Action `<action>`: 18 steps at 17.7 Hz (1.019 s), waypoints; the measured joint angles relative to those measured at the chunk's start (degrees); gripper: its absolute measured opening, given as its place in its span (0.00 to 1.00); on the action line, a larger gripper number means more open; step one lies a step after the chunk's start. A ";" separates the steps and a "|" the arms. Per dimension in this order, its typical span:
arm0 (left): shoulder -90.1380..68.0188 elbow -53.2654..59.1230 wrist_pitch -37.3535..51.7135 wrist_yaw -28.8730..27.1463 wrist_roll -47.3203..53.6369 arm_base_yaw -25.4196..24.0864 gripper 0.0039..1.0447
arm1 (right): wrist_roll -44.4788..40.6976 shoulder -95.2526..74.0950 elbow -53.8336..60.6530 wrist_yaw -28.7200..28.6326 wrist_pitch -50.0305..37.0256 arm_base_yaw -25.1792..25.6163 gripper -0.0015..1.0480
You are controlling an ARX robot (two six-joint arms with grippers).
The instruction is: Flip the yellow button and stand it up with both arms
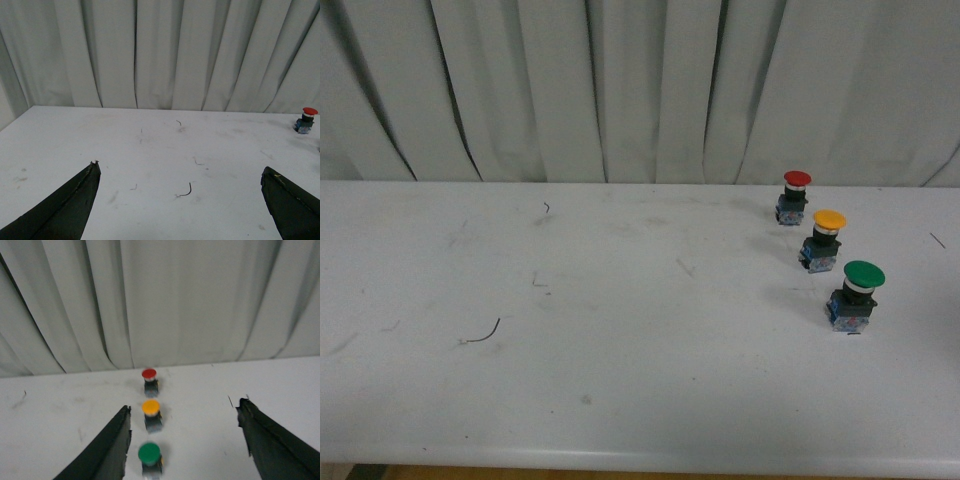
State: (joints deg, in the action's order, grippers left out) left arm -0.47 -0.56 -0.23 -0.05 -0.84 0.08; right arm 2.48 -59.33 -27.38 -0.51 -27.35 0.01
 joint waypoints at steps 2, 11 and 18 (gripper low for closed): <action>0.00 0.00 0.02 0.02 0.02 -0.02 0.94 | -1.36 17.49 9.35 0.37 8.83 0.00 0.41; 0.00 0.00 0.02 0.02 0.00 -0.02 0.94 | -2.29 37.07 21.49 0.39 10.45 0.00 0.02; 0.00 0.00 0.02 0.02 0.00 -0.02 0.94 | -2.29 44.13 24.83 0.39 14.75 0.00 0.02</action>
State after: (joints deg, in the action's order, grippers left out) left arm -0.47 -0.56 -0.21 -0.03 -0.84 0.05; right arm 0.19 -15.20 -2.55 -0.12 -12.60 0.01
